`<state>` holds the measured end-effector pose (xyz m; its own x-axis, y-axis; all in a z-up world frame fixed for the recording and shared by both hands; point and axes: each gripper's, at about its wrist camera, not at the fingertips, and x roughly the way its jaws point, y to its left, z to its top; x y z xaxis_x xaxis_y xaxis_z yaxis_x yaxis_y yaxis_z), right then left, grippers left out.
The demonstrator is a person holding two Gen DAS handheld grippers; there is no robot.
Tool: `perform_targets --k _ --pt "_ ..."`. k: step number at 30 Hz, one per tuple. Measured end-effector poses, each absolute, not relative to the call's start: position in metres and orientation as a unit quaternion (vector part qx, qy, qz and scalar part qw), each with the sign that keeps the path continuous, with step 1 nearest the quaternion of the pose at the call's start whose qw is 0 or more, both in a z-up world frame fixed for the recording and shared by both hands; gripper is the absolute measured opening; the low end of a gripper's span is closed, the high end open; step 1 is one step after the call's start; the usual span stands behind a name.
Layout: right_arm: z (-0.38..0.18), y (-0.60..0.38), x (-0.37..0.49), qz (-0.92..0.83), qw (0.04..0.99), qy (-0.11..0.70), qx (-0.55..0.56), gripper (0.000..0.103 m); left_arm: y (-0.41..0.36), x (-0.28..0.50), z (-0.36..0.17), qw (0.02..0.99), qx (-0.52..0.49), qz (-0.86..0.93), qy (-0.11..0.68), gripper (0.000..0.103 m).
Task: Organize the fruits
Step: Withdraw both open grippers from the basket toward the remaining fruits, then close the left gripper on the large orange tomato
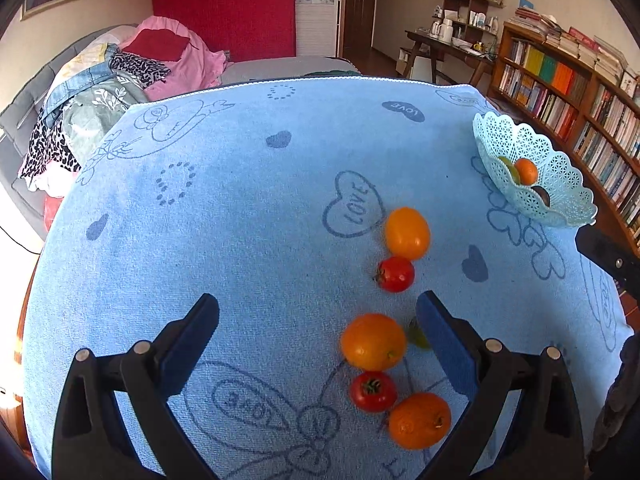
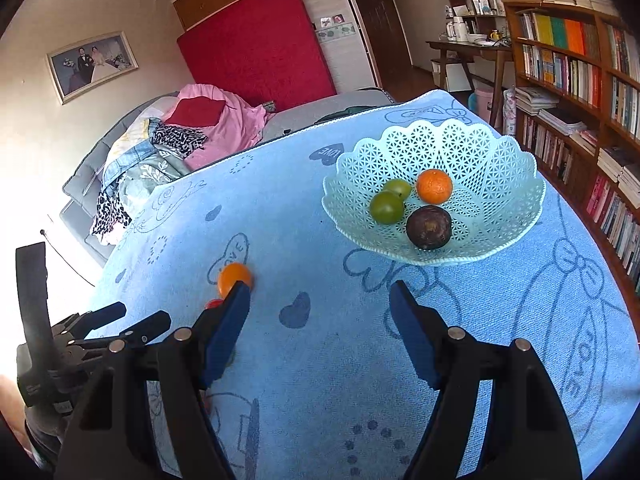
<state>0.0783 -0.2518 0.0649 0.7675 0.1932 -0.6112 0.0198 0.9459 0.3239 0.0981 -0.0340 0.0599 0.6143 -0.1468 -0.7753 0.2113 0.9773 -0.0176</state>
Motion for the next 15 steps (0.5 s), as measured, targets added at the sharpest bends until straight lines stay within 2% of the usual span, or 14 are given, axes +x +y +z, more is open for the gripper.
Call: perform_targets --k 13,15 --pt "0.042 -0.228 0.083 0.071 0.914 0.374 0.141 0.074 -0.032 0.092 0.041 0.887 0.035 -0.116 0.446 0.098" --pt "0.041 -0.227 0.085 0.072 0.913 0.377 0.141 0.074 -0.034 0.091 0.041 0.886 0.038 -0.122 0.446 0.095"
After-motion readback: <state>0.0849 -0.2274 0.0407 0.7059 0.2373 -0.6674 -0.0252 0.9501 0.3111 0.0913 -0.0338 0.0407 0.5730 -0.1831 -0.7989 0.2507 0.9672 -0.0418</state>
